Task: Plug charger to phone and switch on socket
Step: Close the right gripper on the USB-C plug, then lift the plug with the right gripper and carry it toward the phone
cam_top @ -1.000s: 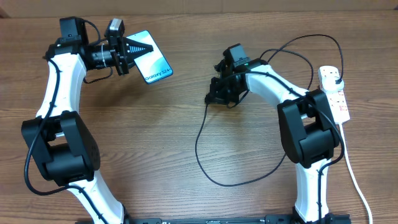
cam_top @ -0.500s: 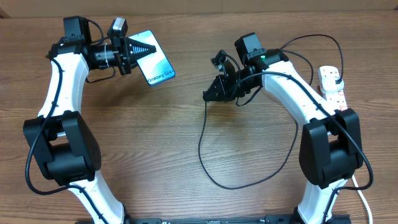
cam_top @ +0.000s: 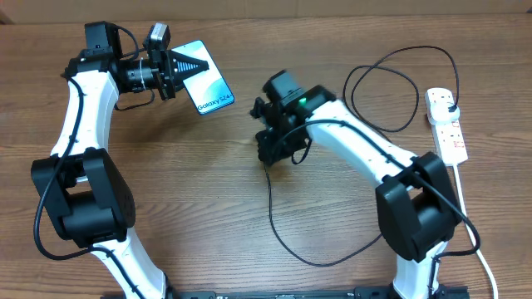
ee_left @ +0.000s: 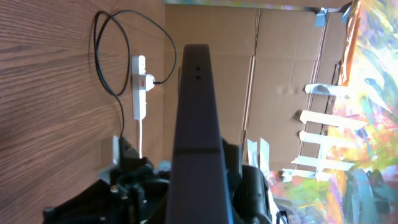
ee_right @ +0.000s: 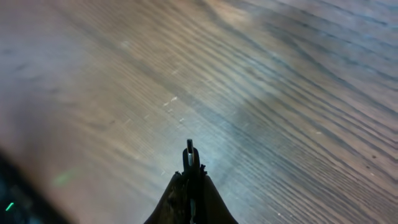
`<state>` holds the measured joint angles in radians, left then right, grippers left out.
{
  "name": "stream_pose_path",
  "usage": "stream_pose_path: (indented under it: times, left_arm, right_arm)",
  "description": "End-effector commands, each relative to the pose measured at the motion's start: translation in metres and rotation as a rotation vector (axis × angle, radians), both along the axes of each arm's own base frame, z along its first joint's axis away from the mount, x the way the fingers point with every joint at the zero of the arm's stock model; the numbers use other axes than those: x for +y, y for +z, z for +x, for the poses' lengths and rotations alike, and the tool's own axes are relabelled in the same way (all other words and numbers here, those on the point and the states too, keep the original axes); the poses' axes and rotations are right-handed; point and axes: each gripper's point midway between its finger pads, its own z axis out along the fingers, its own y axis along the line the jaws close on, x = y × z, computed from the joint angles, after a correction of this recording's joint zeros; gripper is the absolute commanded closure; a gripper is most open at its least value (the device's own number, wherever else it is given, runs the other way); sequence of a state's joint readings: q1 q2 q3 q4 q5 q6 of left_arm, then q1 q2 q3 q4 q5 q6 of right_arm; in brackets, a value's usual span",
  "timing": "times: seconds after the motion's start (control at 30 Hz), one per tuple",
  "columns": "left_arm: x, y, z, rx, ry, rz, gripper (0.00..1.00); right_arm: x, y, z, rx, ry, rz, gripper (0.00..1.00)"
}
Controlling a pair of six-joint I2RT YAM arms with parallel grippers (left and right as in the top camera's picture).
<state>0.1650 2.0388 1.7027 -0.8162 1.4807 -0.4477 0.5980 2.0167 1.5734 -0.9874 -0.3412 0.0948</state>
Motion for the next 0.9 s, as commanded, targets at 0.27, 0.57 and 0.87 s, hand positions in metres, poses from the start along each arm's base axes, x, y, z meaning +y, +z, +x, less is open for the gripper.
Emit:
stream_pose_path:
  times: [0.27, 0.57, 0.87]
  left_arm:
    - [-0.001, 0.014, -0.002, -0.050, -0.024, -0.038, 0.96]
    - [-0.001, 0.014, -0.002, -0.051, -0.024, -0.038, 0.96]
    - [-0.001, 0.014, -0.002, -0.051, -0.023, -0.037, 0.96]
  right_arm:
    - [-0.018, -0.039, 0.011, 0.055, -0.274, -0.166, 0.64]
    - [-0.030, -0.041, 0.019, 0.078, -0.537, -0.228, 0.56]
    - [-0.044, -0.058, 0.016, 0.077, -0.636, -0.275, 0.46]
